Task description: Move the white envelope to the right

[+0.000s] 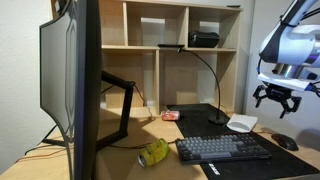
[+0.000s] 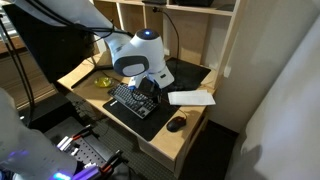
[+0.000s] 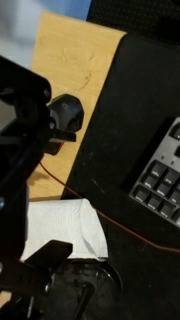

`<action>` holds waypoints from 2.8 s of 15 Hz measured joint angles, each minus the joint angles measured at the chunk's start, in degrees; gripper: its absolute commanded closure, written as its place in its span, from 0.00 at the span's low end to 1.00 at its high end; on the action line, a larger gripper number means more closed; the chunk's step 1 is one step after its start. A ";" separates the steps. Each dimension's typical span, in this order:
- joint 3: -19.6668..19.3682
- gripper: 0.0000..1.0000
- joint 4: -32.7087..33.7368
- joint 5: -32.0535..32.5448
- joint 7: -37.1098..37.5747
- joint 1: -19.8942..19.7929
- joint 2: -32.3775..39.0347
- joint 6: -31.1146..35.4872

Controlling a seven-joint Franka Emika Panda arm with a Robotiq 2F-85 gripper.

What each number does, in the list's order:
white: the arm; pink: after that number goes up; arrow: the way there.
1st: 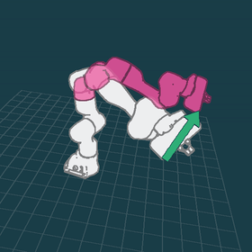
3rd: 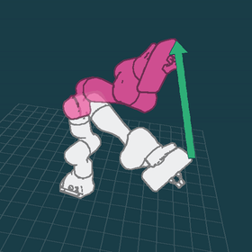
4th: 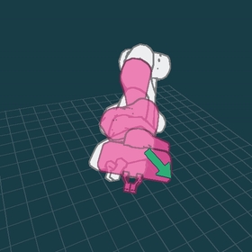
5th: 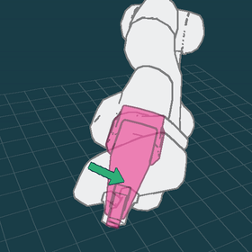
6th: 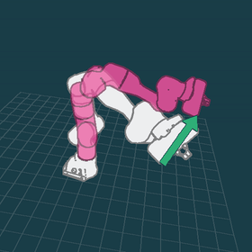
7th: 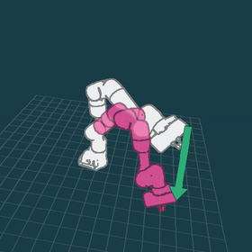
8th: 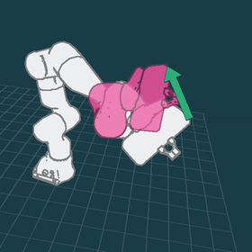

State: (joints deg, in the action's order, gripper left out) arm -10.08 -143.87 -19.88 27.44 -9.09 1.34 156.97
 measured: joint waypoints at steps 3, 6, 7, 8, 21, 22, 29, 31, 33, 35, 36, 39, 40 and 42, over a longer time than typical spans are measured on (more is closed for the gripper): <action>0.29 0.00 5.01 -10.68 -7.12 -0.31 5.17 0.08; 0.38 0.00 4.84 -10.11 -6.43 -0.16 4.97 0.08; 0.40 0.00 4.82 -10.10 -6.38 -0.12 4.75 0.08; 0.40 0.00 4.82 -10.10 -6.37 -0.12 4.74 0.08; 7.11 0.00 16.86 -36.94 -42.11 -5.98 14.82 1.84; 6.16 0.00 18.13 -35.65 -44.36 -6.63 17.94 3.40; 4.40 0.00 23.82 -33.33 -46.76 -6.96 27.87 9.18; 5.19 0.00 23.99 -34.53 -46.82 -7.61 28.10 7.18; 6.66 0.00 25.04 -37.67 -46.83 -9.47 29.28 2.59; 7.82 0.00 26.86 -41.27 -46.91 -11.80 31.35 -1.32; 8.28 0.00 27.93 -43.14 -46.97 -12.99 32.38 -2.84; 8.65 0.00 31.04 -48.07 -47.48 -15.19 34.70 -6.57; 8.60 0.00 31.94 -49.50 -47.78 -15.46 35.13 -7.65; 8.33 0.00 33.21 -51.63 -47.97 -15.53 35.32 -10.29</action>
State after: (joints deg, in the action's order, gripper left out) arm -1.74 -110.66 -71.51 -20.53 -24.62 36.66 146.68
